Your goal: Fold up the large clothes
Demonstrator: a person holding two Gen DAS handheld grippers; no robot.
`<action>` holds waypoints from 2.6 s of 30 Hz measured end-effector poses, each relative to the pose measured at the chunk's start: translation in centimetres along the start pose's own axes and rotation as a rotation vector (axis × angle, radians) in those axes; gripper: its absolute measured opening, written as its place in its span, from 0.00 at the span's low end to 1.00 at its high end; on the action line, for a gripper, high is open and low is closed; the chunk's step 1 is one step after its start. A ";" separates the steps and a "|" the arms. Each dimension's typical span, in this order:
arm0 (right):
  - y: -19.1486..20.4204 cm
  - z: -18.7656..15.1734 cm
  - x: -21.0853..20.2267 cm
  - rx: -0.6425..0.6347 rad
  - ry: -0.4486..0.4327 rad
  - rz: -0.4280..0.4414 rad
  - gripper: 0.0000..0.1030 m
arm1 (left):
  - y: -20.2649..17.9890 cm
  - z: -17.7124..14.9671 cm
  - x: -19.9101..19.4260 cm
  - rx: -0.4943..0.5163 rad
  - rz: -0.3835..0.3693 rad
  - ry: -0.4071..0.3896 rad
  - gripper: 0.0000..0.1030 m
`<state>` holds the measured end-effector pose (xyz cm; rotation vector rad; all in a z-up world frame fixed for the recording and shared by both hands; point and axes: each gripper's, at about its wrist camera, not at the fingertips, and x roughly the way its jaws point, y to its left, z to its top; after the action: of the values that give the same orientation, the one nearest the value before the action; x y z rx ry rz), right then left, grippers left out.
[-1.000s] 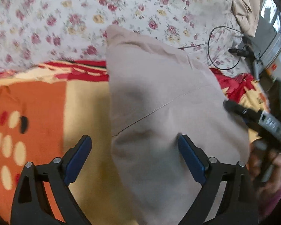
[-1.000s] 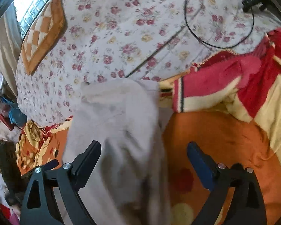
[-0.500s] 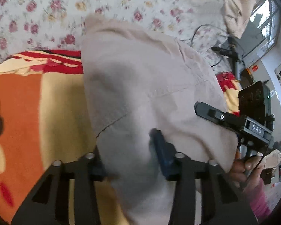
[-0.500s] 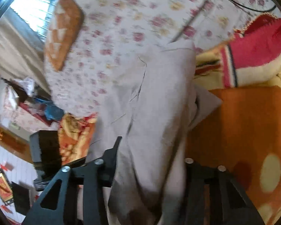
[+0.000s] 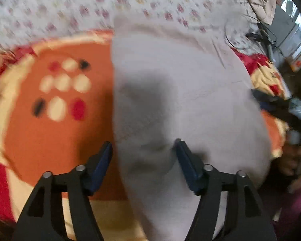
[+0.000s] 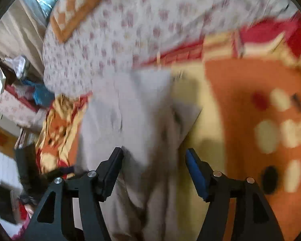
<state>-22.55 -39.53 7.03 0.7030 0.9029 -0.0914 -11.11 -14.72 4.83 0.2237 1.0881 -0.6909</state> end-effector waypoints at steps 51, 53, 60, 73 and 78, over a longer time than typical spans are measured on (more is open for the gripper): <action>8.5 -7.5 -2.0 -0.272 -0.184 -0.342 0.75 | -2.5 -2.8 -4.4 -0.031 0.228 -0.278 0.81; 8.6 -7.6 -2.0 -0.272 -0.192 -0.341 0.78 | -2.4 -2.9 -4.6 -0.033 0.232 -0.289 0.81; 8.9 -7.9 -1.8 -0.276 -0.196 -0.353 0.79 | -2.2 -3.2 -5.2 -0.051 0.238 -0.328 0.81; 9.1 -7.9 -0.8 -0.283 -0.182 -0.365 0.79 | -2.1 -3.3 -4.1 -0.046 0.248 -0.304 0.81; 9.0 -7.8 -0.3 -0.278 -0.166 -0.363 0.79 | -1.9 -3.3 -3.7 -0.053 0.244 -0.290 0.81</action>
<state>-24.89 -27.98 8.69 0.2640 0.8548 -0.3353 -15.74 -13.10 6.81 0.1995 0.7842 -0.4576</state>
